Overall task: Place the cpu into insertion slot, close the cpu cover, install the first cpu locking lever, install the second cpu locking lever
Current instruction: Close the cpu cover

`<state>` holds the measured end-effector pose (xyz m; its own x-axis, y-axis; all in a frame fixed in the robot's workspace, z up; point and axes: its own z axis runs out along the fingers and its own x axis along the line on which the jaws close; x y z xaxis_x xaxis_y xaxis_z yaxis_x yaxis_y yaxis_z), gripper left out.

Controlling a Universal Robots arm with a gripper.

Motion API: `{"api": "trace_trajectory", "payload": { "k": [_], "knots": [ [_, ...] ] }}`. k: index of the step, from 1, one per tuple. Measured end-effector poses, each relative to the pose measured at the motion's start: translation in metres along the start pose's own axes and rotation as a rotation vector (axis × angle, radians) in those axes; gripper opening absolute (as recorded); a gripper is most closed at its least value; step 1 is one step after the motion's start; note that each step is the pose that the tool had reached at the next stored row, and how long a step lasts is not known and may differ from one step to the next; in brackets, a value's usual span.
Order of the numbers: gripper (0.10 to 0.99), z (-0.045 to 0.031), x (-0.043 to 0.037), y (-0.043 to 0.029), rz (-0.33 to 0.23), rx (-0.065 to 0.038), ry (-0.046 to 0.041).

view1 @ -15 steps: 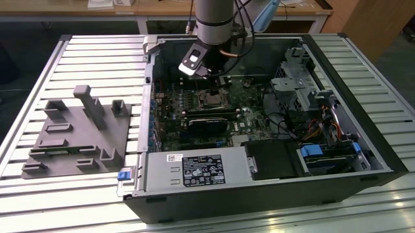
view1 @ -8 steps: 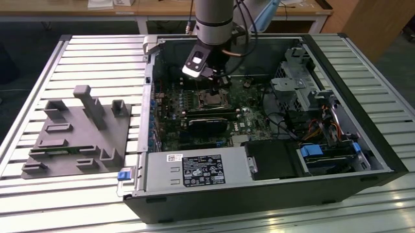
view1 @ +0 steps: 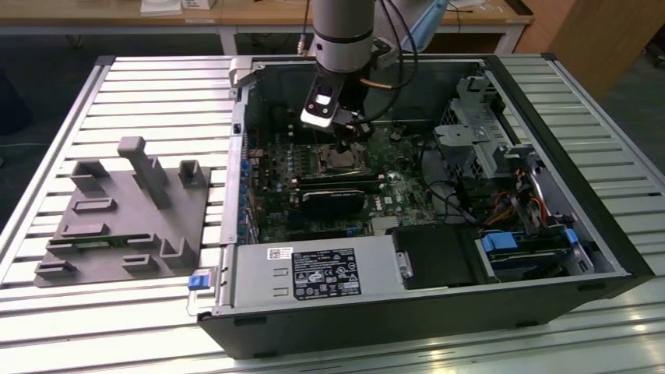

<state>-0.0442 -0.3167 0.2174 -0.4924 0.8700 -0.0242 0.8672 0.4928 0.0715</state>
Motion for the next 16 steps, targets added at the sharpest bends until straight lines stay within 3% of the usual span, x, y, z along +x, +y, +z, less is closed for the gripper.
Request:
{"api": "trace_trajectory", "payload": {
  "k": [16],
  "knots": [
    [0.106,0.0005,0.0000,-0.0001,-0.288,-0.006,0.0181]
  ]
}}
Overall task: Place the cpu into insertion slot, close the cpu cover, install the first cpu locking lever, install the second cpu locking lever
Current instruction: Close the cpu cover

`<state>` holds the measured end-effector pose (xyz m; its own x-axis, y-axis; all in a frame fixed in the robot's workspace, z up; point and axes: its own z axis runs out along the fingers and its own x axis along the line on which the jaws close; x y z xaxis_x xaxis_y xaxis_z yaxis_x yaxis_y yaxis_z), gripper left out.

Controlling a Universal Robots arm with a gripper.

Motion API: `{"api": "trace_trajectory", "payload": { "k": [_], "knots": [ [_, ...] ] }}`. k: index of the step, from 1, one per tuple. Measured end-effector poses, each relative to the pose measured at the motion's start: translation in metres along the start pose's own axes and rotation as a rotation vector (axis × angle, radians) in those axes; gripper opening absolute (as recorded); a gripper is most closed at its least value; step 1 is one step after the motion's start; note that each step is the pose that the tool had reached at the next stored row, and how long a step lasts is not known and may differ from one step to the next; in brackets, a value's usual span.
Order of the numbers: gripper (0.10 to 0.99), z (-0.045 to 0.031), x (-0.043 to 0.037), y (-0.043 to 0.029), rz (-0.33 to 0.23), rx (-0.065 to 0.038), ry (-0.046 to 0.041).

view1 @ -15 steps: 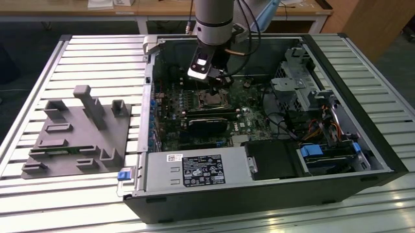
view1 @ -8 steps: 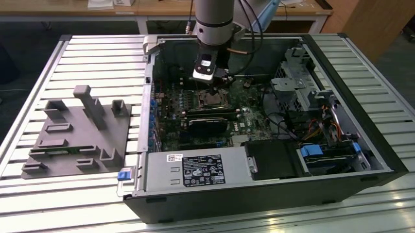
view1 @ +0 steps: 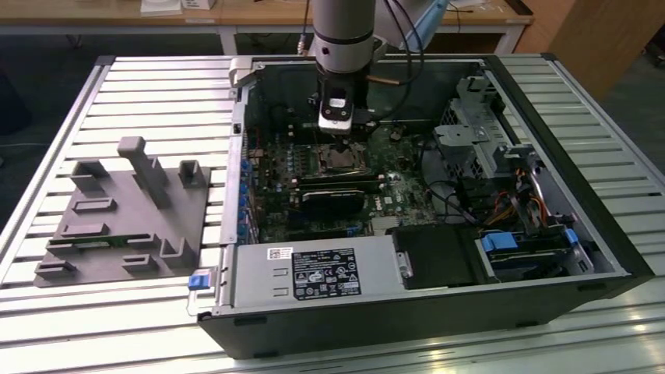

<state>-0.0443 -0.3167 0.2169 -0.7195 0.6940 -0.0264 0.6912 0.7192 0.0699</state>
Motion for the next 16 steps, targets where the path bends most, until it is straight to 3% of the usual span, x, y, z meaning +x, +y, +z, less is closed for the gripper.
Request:
{"api": "trace_trajectory", "payload": {
  "k": [16],
  "knots": [
    [0.106,0.0008,0.0000,0.0000,-0.290,-0.007,0.0198]
  ]
}}
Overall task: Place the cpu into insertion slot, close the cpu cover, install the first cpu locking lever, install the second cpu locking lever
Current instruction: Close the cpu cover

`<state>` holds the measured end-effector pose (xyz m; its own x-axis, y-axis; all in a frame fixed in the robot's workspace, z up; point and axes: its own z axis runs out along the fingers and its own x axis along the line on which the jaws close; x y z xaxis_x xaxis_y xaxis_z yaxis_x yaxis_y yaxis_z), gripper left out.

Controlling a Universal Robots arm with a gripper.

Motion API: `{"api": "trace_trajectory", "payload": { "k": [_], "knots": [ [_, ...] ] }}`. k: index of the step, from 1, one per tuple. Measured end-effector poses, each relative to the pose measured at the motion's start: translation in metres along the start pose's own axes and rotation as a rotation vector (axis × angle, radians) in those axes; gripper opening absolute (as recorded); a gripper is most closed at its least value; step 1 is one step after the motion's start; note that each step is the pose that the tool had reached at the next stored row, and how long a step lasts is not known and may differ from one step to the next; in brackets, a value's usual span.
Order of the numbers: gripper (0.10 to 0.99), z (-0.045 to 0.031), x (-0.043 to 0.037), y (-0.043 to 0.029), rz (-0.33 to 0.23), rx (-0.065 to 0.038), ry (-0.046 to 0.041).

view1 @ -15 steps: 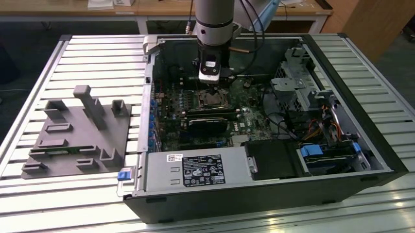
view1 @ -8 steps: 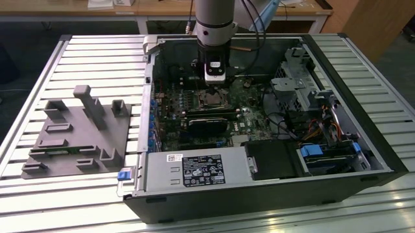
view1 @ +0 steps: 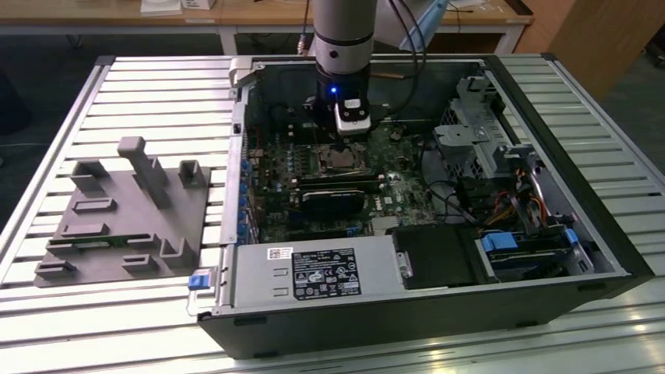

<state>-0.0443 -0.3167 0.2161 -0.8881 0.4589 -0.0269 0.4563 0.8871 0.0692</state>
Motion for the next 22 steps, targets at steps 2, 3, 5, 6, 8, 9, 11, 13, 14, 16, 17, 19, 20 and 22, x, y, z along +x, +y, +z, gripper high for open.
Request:
{"api": "trace_trajectory", "payload": {
  "k": [2,3,5,6,8,9,11,13,14,16,17,19,20,22],
  "knots": [
    [0.106,0.0001,0.0000,0.0000,-0.036,-0.001,0.0024],
    [0.106,0.0001,0.0000,0.0000,-0.054,-0.001,0.0036],
    [0.106,0.0003,0.0000,0.0000,-0.091,-0.002,0.0062],
    [0.106,0.0004,0.0000,0.0000,-0.109,-0.003,0.0074],
    [0.106,0.0005,0.0000,-0.0001,-0.145,-0.003,0.0098],
    [0.106,0.0006,0.0000,-0.0001,-0.163,-0.004,0.0110],
    [0.106,0.0009,0.0000,-0.0001,-0.199,-0.003,0.0130],
    [0.106,0.0012,0.0001,-0.0001,-0.236,-0.003,0.0150],
    [0.106,0.0014,0.0001,-0.0001,-0.253,-0.003,0.0158],
    [0.106,0.0017,0.0001,-0.0001,-0.285,0.000,0.0169],
    [0.106,0.0018,0.0001,-0.0002,-0.299,0.002,0.0175],
    [0.106,0.0022,0.0000,-0.0002,-0.327,0.008,0.0181],
    [0.106,0.0025,0.0000,-0.0002,-0.339,0.011,0.0185],
    [0.106,0.0031,0.0001,-0.0002,-0.360,0.015,0.0200]
  ]
}}
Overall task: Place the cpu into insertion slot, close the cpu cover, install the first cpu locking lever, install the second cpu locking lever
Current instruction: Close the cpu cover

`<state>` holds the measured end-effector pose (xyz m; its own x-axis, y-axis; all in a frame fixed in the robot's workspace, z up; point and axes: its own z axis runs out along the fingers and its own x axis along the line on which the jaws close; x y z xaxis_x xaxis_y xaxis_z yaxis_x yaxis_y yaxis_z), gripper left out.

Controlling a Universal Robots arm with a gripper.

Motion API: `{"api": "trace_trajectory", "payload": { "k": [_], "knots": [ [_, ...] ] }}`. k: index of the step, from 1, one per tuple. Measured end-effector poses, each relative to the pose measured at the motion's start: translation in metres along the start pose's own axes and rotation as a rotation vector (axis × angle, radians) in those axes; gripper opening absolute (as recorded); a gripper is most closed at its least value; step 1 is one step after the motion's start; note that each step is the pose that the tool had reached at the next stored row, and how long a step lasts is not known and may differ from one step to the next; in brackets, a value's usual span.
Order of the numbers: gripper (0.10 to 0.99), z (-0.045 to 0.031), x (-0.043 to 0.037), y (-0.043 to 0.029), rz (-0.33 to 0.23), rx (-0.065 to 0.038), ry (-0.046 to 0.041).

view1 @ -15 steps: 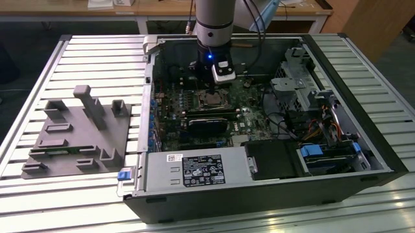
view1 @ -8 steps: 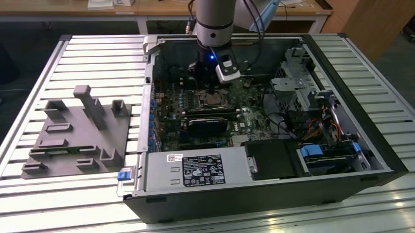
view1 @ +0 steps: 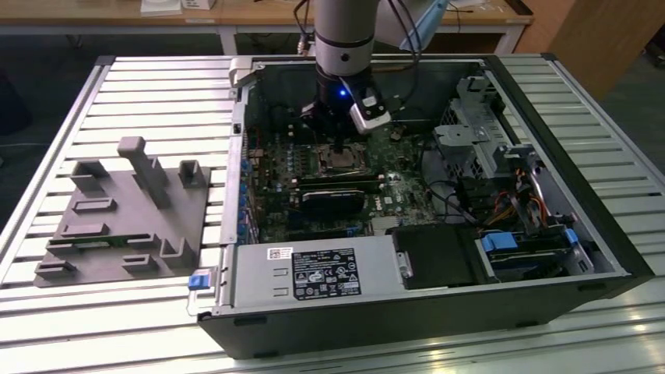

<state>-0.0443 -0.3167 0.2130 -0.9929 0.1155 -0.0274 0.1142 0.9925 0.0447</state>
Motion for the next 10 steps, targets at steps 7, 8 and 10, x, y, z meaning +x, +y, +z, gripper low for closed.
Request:
{"api": "trace_trajectory", "payload": {
  "k": [7,8,10],
  "knots": [
    [0.106,0.0010,-0.0001,-0.0015,-0.041,0.016,0.0051],
    [0.106,0.0011,-0.0001,-0.0021,-0.043,0.018,0.0050],
    [0.106,0.0013,-0.0001,-0.0035,-0.045,0.021,0.0047]
  ]
}}
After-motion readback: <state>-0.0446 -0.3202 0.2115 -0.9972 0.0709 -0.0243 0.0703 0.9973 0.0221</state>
